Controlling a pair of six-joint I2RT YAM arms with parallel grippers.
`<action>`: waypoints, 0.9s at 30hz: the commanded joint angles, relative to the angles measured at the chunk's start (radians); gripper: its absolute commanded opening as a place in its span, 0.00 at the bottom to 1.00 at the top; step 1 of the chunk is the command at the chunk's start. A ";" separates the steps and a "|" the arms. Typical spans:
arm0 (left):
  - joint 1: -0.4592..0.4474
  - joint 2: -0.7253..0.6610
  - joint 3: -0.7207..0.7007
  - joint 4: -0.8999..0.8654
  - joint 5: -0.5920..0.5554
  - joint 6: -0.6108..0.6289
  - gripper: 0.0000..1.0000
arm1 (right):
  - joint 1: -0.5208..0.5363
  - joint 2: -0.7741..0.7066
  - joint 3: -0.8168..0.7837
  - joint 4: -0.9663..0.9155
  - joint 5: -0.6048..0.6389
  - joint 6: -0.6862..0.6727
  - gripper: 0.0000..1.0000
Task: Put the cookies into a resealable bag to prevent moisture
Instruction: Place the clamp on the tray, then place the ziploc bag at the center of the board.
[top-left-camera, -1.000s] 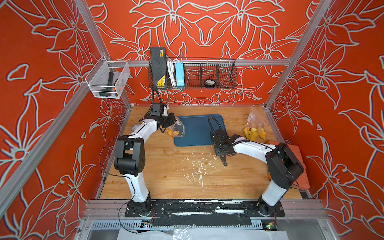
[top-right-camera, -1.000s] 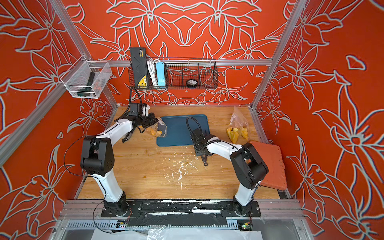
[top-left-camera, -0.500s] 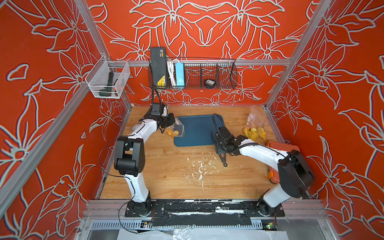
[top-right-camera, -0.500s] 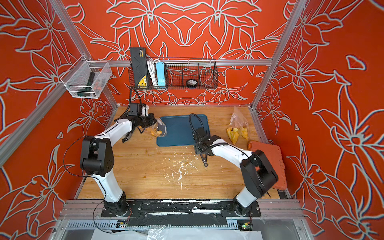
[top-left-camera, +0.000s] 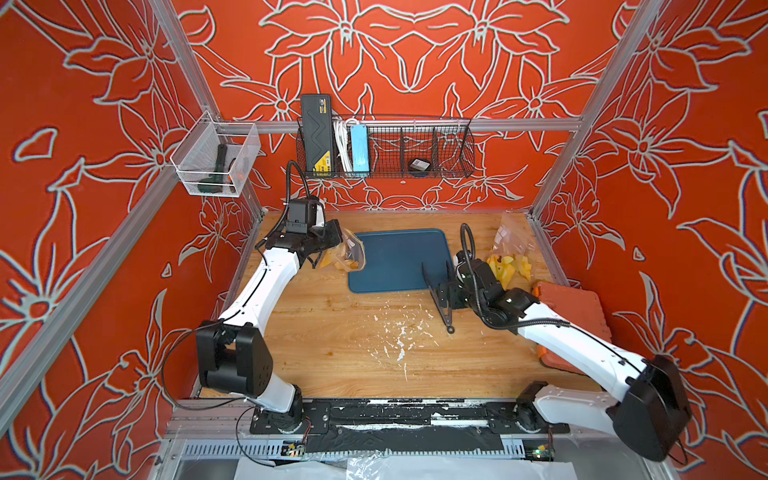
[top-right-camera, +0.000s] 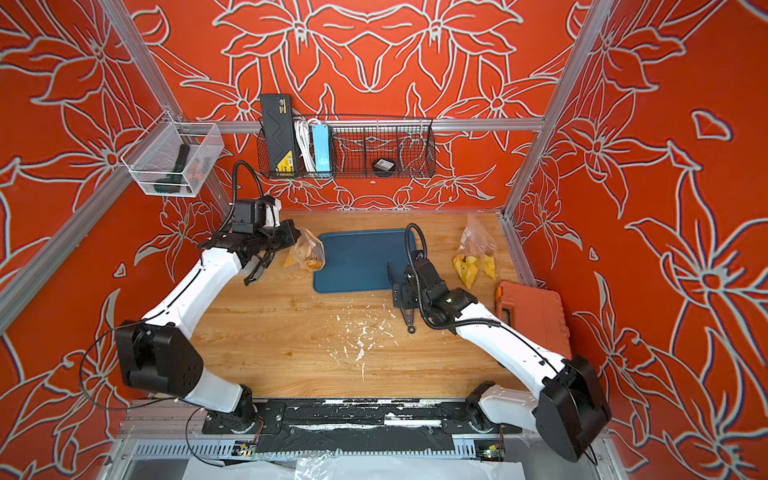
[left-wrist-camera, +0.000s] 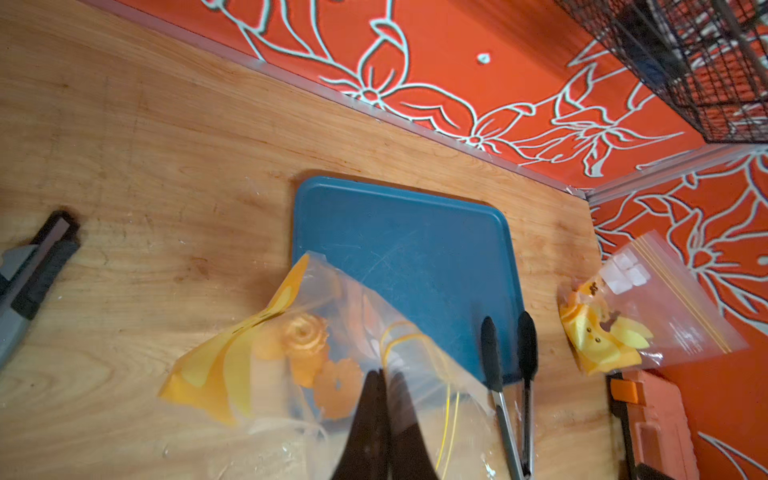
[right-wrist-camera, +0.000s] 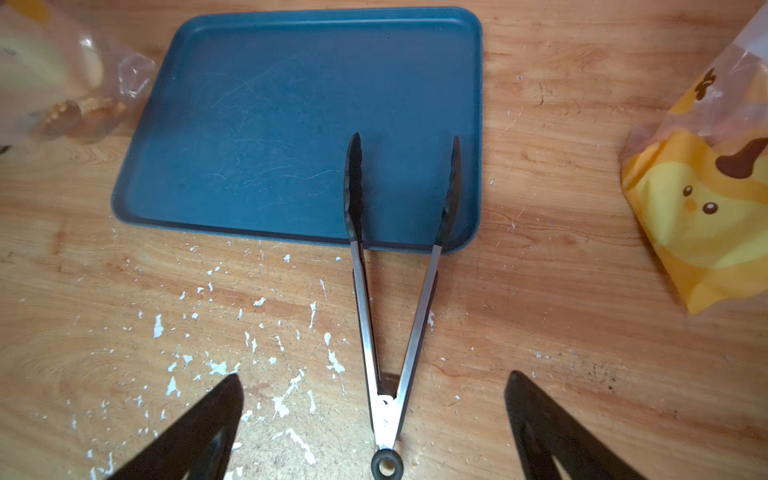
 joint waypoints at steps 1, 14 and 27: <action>-0.058 -0.070 -0.033 -0.070 -0.003 -0.003 0.00 | -0.004 -0.068 -0.019 -0.013 -0.007 0.014 0.99; -0.432 -0.221 -0.175 -0.050 -0.053 -0.208 0.00 | -0.004 -0.246 -0.060 -0.120 -0.095 -0.003 0.98; -0.454 -0.165 -0.258 -0.013 -0.103 -0.122 0.00 | 0.183 -0.179 0.014 -0.121 -0.108 0.106 0.89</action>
